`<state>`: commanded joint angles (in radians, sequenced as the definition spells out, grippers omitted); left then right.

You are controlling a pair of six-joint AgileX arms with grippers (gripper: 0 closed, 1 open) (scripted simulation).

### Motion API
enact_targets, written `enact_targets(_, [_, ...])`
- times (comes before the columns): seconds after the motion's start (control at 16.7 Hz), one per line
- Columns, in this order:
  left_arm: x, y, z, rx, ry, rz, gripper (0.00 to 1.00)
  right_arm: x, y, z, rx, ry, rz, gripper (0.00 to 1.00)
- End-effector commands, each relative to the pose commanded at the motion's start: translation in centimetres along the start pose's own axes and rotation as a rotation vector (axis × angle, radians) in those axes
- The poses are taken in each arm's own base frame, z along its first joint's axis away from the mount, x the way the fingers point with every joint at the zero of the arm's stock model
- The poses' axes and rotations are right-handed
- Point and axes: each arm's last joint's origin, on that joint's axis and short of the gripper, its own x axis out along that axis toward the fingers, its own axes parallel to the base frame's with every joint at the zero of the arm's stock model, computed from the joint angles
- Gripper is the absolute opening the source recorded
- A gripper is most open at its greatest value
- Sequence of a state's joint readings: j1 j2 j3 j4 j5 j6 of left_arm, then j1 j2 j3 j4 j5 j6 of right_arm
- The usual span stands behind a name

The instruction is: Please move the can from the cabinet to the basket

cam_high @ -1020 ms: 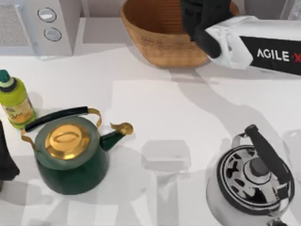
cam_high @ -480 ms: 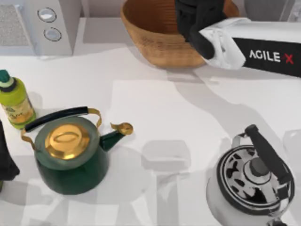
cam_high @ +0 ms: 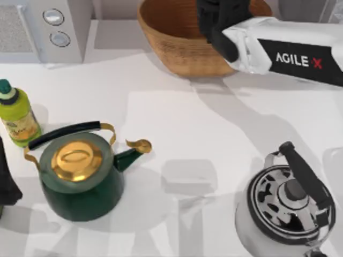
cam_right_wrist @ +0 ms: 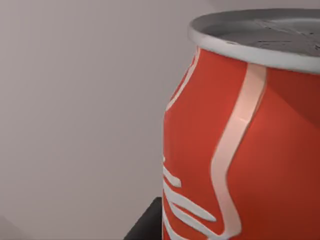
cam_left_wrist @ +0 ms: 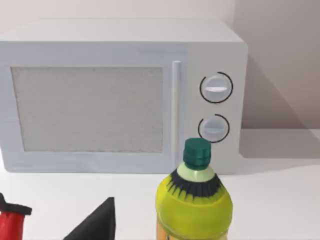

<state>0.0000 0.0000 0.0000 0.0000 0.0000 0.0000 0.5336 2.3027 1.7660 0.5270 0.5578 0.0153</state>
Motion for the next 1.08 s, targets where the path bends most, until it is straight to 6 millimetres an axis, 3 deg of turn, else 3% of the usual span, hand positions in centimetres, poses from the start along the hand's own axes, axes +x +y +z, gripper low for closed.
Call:
enact_targets(0.06, [0.00, 0.00, 0.00, 0.000, 0.000, 0.000, 1.00, 0.00, 0.00, 0.00, 0.000, 0.000, 0.000, 0.00])
enact_targets(0.84, [0.00, 0.00, 0.00, 0.000, 0.000, 0.000, 1.00, 0.00, 0.00, 0.00, 0.000, 0.000, 0.000, 0.98])
enact_targets(1.08, [0.00, 0.00, 0.00, 0.000, 0.000, 0.000, 1.00, 0.00, 0.00, 0.00, 0.000, 0.000, 0.000, 1.00])
